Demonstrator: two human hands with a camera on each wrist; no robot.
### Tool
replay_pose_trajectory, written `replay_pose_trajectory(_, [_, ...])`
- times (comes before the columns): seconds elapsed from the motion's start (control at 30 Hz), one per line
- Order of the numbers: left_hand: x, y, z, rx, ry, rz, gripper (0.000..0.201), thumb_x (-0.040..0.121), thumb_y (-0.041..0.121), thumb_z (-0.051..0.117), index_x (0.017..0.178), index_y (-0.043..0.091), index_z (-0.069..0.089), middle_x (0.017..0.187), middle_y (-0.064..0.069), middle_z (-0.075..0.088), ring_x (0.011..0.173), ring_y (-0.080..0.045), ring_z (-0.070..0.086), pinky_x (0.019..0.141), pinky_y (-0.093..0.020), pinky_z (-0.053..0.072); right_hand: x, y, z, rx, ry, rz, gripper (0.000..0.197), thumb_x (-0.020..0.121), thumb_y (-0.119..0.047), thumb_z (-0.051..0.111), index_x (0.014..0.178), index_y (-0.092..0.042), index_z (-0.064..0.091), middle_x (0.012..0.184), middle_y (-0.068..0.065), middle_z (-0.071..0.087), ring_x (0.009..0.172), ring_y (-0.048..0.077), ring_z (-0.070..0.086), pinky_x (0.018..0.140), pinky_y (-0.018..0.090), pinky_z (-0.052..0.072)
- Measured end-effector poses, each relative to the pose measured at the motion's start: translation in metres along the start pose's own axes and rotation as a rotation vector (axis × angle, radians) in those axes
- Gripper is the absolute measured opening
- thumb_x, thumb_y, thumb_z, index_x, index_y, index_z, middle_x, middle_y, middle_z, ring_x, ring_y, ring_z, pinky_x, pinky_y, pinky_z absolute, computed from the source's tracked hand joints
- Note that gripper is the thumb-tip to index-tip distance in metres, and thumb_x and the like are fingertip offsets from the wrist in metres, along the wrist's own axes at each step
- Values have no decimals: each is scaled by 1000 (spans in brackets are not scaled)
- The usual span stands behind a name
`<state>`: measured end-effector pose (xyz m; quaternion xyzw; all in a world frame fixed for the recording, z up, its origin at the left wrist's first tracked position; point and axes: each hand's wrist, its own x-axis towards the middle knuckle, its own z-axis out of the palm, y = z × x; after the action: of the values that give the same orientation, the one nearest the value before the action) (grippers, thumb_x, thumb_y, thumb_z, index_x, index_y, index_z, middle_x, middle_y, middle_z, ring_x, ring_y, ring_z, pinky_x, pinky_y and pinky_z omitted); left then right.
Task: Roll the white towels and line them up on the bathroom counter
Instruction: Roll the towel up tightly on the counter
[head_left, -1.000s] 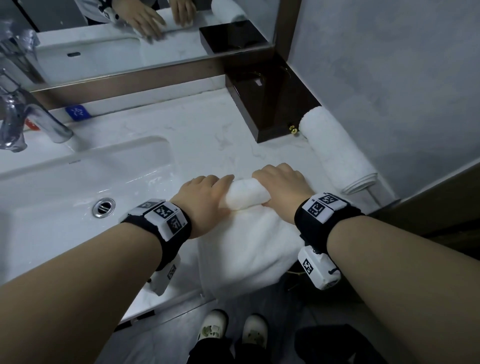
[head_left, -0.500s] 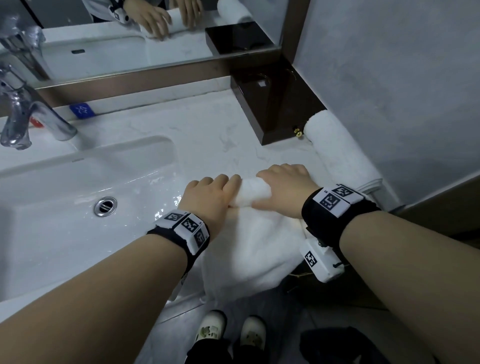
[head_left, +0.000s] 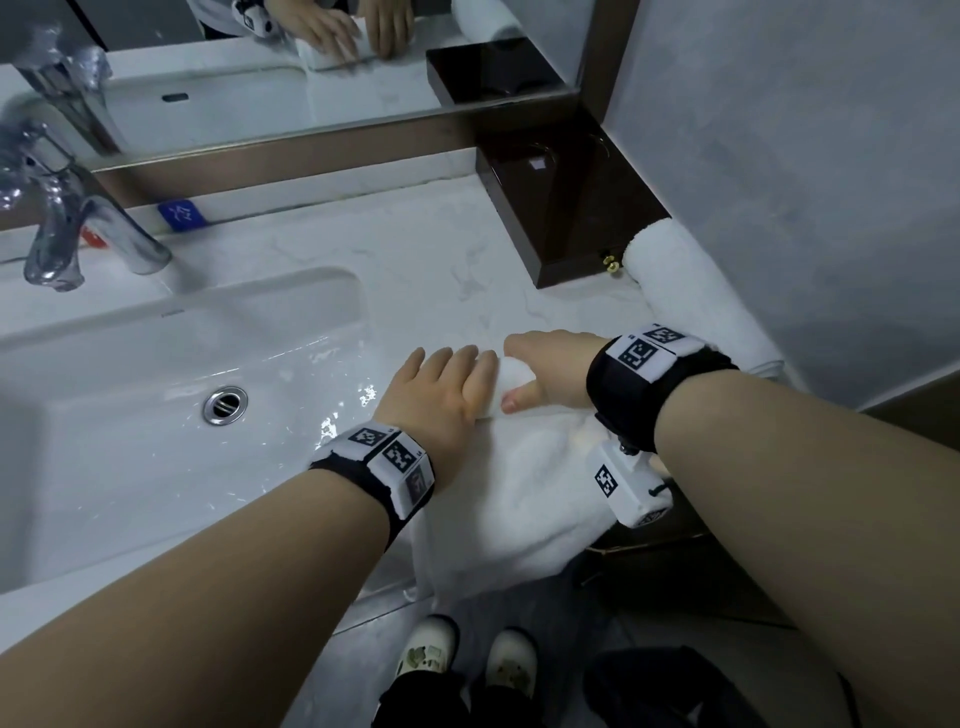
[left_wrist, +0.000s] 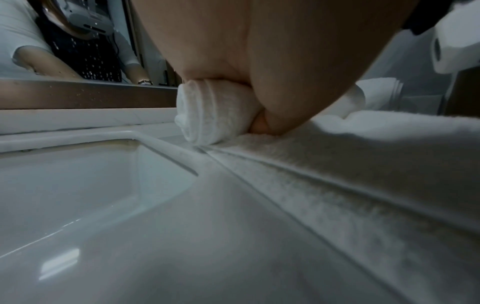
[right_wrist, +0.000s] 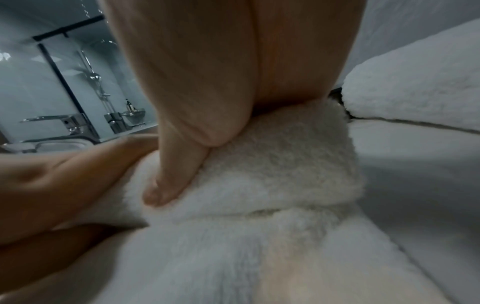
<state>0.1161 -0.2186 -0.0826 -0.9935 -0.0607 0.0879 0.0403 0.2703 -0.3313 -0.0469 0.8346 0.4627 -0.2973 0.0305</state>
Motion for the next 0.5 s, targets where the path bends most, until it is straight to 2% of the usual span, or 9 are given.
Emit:
replay_pose_trajectory(0.1, [-1, -5, -3, -102, 2, 21, 84, 85, 27, 51, 155, 15, 5, 157, -3, 22, 142, -24, 28, 117, -36, 17, 3, 1, 9, -94, 57, -8, 43, 80, -63, 57, 95, -32, 32, 93, -12, 44, 87, 20, 48, 75, 40, 39])
replay_pose_trajectory(0.2, [1, -13, -11, -320, -4, 0, 70, 95, 36, 48, 155, 19, 16, 155, -1, 33, 138, -23, 36, 112, -31, 26, 4, 0, 20, -169, 139, -20, 46, 79, -64, 57, 104, -31, 37, 93, -15, 37, 85, 18, 41, 71, 38, 31])
replay_pose_trajectory(0.27, [3, -19, -19, -476, -70, -41, 65, 98, 44, 46, 155, 21, 22, 153, 0, 37, 136, -22, 38, 109, -31, 28, 2, 0, 29, -220, 216, -20, 50, 79, -63, 57, 111, -30, 38, 96, -14, 36, 84, 18, 37, 69, 38, 28])
replay_pose_trajectory(0.33, [6, -27, -27, -576, -190, -84, 62, 99, 43, 46, 153, 23, 26, 151, 0, 39, 135, -21, 39, 106, -30, 28, -2, 0, 36, -253, 302, -42, 47, 80, -61, 57, 110, -30, 38, 100, -12, 42, 81, 18, 34, 67, 37, 25])
replay_pose_trajectory(0.43, [11, -32, -35, -618, -307, -98, 56, 97, 46, 48, 147, 24, 37, 140, 0, 47, 126, -20, 46, 101, -31, 34, -9, -1, 45, -292, 411, -75, 42, 82, -57, 59, 105, -28, 39, 103, -10, 47, 80, 18, 33, 66, 37, 22])
replay_pose_trajectory(0.5, [14, -30, -38, -615, -339, -90, 53, 95, 48, 51, 142, 25, 43, 132, 0, 50, 119, -20, 49, 99, -34, 38, -15, -2, 51, -314, 487, -94, 40, 82, -54, 62, 104, -25, 44, 103, -8, 51, 80, 21, 40, 67, 36, 24])
